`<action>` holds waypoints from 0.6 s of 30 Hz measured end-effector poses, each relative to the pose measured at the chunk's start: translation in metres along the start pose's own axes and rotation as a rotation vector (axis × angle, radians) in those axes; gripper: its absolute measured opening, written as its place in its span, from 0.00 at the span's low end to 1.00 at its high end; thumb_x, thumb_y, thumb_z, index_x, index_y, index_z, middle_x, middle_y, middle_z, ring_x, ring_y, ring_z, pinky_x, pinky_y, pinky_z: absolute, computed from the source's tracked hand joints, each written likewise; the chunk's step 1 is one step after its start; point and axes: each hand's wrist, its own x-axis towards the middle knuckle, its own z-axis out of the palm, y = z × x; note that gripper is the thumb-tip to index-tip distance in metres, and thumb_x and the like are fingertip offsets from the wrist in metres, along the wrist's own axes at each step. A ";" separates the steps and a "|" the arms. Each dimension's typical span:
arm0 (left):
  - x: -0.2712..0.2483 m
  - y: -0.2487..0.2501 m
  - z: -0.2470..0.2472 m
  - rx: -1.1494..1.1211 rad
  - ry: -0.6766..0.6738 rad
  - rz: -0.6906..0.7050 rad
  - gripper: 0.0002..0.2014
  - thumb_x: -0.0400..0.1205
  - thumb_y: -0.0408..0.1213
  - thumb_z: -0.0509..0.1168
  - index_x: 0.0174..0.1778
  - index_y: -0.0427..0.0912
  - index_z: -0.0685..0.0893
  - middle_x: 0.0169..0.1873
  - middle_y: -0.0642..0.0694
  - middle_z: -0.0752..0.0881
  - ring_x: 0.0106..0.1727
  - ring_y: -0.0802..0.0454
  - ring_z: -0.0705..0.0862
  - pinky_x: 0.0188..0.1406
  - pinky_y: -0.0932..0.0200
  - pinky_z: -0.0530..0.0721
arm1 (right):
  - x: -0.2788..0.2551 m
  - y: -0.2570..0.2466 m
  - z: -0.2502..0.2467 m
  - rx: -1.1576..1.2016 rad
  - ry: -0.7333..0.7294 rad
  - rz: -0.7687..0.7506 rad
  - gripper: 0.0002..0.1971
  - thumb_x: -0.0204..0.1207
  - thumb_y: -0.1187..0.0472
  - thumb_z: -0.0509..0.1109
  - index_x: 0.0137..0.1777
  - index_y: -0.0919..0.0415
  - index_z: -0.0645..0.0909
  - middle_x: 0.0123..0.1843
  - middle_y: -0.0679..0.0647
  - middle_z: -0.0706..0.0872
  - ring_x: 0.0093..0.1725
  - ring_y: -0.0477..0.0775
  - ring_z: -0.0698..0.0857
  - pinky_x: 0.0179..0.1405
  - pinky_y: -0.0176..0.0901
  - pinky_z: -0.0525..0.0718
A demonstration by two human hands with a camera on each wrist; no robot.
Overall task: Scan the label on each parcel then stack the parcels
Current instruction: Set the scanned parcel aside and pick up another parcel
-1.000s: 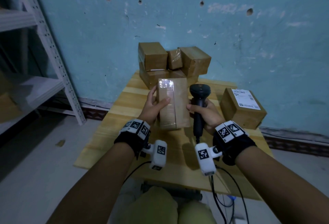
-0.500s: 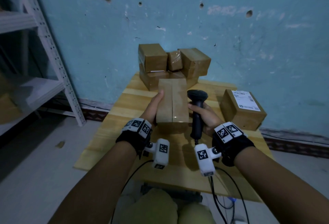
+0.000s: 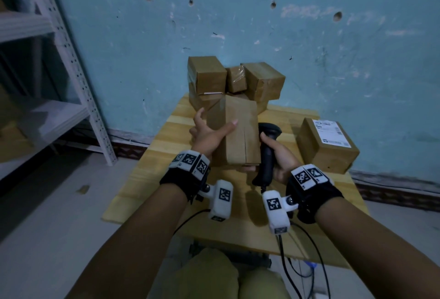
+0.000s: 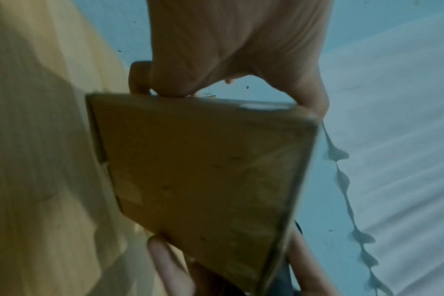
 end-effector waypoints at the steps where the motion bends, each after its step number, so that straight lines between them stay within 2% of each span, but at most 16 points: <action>1: -0.002 0.002 0.001 0.031 0.008 0.023 0.48 0.66 0.53 0.77 0.76 0.64 0.52 0.73 0.43 0.58 0.75 0.39 0.63 0.73 0.35 0.69 | 0.001 0.001 -0.001 0.009 -0.002 -0.003 0.18 0.80 0.52 0.63 0.65 0.60 0.75 0.56 0.63 0.85 0.52 0.64 0.86 0.43 0.64 0.87; 4: -0.003 0.002 0.001 0.083 0.004 0.032 0.44 0.67 0.55 0.75 0.75 0.65 0.55 0.73 0.45 0.58 0.74 0.39 0.63 0.72 0.36 0.71 | 0.002 0.002 -0.002 0.014 0.003 -0.010 0.17 0.81 0.53 0.63 0.66 0.60 0.74 0.56 0.63 0.85 0.52 0.62 0.86 0.39 0.61 0.89; 6: -0.003 0.001 -0.001 -0.006 -0.033 0.008 0.42 0.66 0.61 0.73 0.74 0.65 0.58 0.72 0.46 0.60 0.73 0.39 0.66 0.70 0.35 0.73 | 0.002 0.001 -0.003 0.022 0.016 -0.006 0.15 0.80 0.54 0.64 0.63 0.60 0.76 0.55 0.62 0.86 0.52 0.61 0.86 0.41 0.60 0.89; 8: 0.001 -0.001 -0.002 -0.213 -0.107 -0.070 0.48 0.61 0.65 0.73 0.76 0.57 0.60 0.73 0.42 0.67 0.71 0.39 0.72 0.68 0.35 0.76 | 0.002 0.000 -0.005 0.003 0.047 0.012 0.13 0.79 0.54 0.66 0.58 0.60 0.79 0.50 0.60 0.86 0.50 0.58 0.85 0.44 0.58 0.89; 10: 0.006 -0.004 -0.002 -0.348 -0.195 -0.196 0.54 0.57 0.66 0.74 0.77 0.49 0.63 0.71 0.37 0.75 0.68 0.39 0.78 0.67 0.36 0.78 | 0.003 0.001 -0.006 -0.024 0.057 0.037 0.16 0.77 0.53 0.68 0.60 0.61 0.79 0.50 0.60 0.86 0.51 0.59 0.85 0.43 0.58 0.89; 12: 0.002 0.001 -0.003 -0.344 -0.247 -0.253 0.46 0.64 0.67 0.69 0.75 0.45 0.70 0.69 0.36 0.79 0.68 0.39 0.79 0.66 0.39 0.78 | 0.004 0.002 -0.005 -0.048 0.050 0.048 0.16 0.77 0.53 0.67 0.61 0.61 0.77 0.51 0.61 0.85 0.51 0.61 0.85 0.36 0.57 0.90; 14: -0.002 0.002 -0.003 -0.371 -0.296 -0.287 0.36 0.76 0.66 0.57 0.71 0.41 0.75 0.64 0.35 0.82 0.65 0.39 0.80 0.61 0.44 0.79 | 0.003 0.003 -0.002 -0.095 0.046 0.022 0.07 0.80 0.56 0.65 0.54 0.58 0.77 0.47 0.59 0.85 0.46 0.59 0.85 0.28 0.50 0.89; 15: -0.001 0.001 -0.004 -0.383 -0.318 -0.299 0.33 0.80 0.64 0.52 0.69 0.41 0.76 0.61 0.36 0.83 0.62 0.39 0.81 0.57 0.46 0.80 | 0.003 0.003 -0.002 -0.118 0.047 -0.003 0.04 0.80 0.57 0.64 0.50 0.56 0.77 0.45 0.58 0.84 0.44 0.57 0.84 0.26 0.47 0.89; 17: -0.002 0.002 -0.005 -0.414 -0.324 -0.294 0.27 0.84 0.58 0.50 0.67 0.42 0.76 0.57 0.37 0.84 0.58 0.42 0.82 0.53 0.48 0.80 | 0.005 0.005 -0.003 -0.167 0.061 -0.059 0.03 0.79 0.59 0.65 0.49 0.57 0.76 0.41 0.56 0.83 0.39 0.55 0.84 0.27 0.46 0.87; 18: -0.001 0.002 -0.005 -0.426 -0.299 -0.262 0.23 0.86 0.53 0.51 0.70 0.43 0.73 0.61 0.37 0.82 0.60 0.41 0.81 0.56 0.45 0.80 | 0.006 0.006 -0.004 -0.186 0.081 -0.087 0.05 0.79 0.60 0.67 0.51 0.59 0.76 0.38 0.56 0.83 0.35 0.53 0.84 0.26 0.45 0.86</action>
